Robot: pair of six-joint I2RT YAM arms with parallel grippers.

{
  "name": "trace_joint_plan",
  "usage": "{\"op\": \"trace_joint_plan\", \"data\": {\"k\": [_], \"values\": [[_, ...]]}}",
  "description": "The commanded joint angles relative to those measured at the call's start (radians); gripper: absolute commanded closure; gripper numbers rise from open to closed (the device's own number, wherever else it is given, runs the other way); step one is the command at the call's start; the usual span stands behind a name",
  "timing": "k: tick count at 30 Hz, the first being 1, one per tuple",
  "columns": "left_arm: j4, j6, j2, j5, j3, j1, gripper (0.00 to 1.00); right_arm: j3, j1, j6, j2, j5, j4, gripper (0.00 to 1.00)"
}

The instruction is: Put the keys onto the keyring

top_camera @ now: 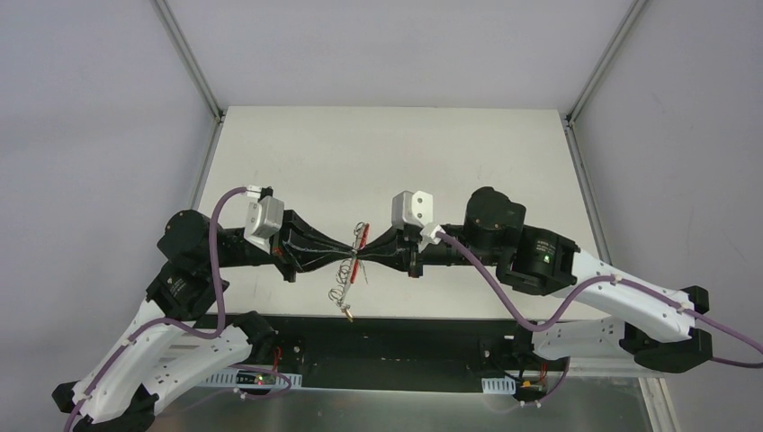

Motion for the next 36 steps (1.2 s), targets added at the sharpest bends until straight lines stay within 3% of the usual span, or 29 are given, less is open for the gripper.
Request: {"op": "trace_joint_plan", "data": {"k": [1, 8, 13, 19, 27, 36], "values": [[0.084, -0.016, -0.013, 0.015, -0.001, -0.001, 1.00, 0.046, 0.012, -0.007, 0.012, -0.006, 0.023, 1.00], [0.078, -0.044, -0.010, 0.048, -0.009, -0.001, 1.00, 0.091, 0.017, -0.019, 0.023, 0.039, -0.061, 1.00], [0.028, -0.056, 0.005, 0.088, 0.010, -0.001, 0.80, 0.210, 0.017, 0.013, 0.058, 0.061, -0.213, 1.00], [-0.019, -0.066, 0.039, 0.129, 0.044, -0.002, 0.71, 0.379, 0.017, 0.067, 0.149, 0.027, -0.428, 1.00], [-0.047, -0.074, 0.082, 0.159, 0.106, -0.001, 0.72, 0.526, 0.017, 0.100, 0.239, 0.018, -0.617, 1.00], [-0.046, -0.100, 0.085, 0.179, 0.131, 0.000, 0.80, 0.546, 0.017, 0.120, 0.257, 0.012, -0.649, 1.00]]}}
